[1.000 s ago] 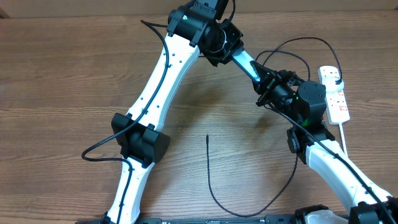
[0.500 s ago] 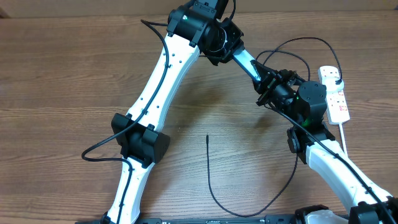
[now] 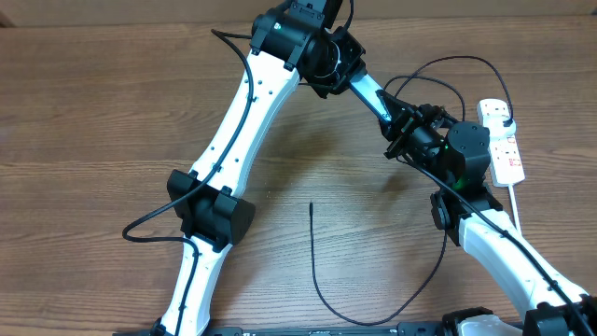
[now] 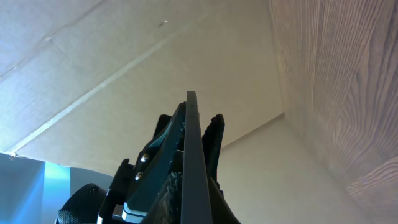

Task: Plug charger to phone and switch on socket

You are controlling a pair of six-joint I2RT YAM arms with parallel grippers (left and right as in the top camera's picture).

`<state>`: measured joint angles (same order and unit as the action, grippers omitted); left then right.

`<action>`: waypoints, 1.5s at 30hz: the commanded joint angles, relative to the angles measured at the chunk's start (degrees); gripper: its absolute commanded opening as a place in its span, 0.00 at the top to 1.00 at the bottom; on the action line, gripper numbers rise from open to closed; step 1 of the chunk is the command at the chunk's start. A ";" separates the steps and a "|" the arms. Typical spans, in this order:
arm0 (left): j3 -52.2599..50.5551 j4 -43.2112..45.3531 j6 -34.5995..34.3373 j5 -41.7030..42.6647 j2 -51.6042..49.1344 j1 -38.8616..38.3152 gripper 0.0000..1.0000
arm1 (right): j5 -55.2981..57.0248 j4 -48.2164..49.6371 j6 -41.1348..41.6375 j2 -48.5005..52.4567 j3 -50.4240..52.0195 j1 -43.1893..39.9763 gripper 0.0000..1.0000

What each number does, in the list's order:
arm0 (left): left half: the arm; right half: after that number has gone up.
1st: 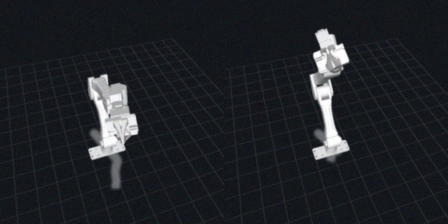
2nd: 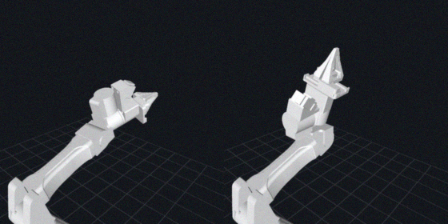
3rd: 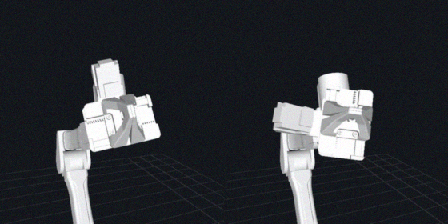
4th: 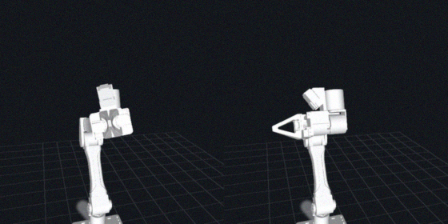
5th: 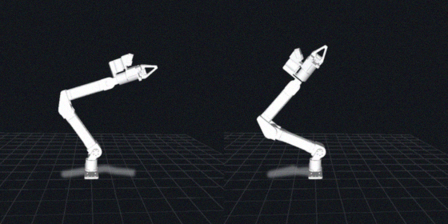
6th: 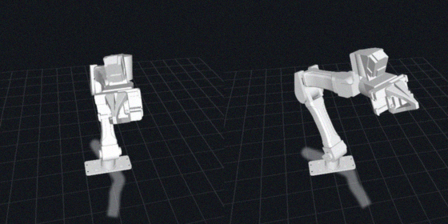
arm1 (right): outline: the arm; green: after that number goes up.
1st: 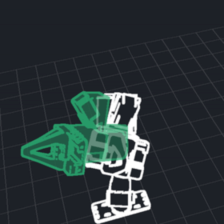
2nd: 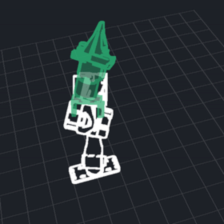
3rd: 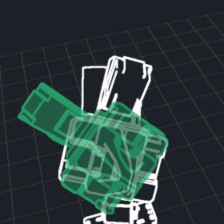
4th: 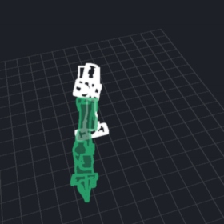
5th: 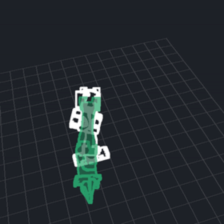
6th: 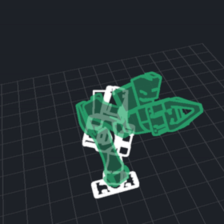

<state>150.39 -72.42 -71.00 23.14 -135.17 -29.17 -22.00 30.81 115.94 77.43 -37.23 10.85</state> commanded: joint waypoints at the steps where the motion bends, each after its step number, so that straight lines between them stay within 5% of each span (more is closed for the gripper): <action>1: 0.15 -2.23 -0.28 -4.26 -0.15 -1.25 0.96 | -3.23 2.14 5.77 -0.79 -1.75 0.70 0.96; 45: 0.15 1.25 -0.33 -2.54 -0.15 -1.25 0.96 | -2.10 2.62 7.91 -0.79 -1.75 0.70 0.96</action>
<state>150.39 -69.82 -70.39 23.92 -135.17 -29.28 -20.93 31.59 115.96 77.43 -37.23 10.48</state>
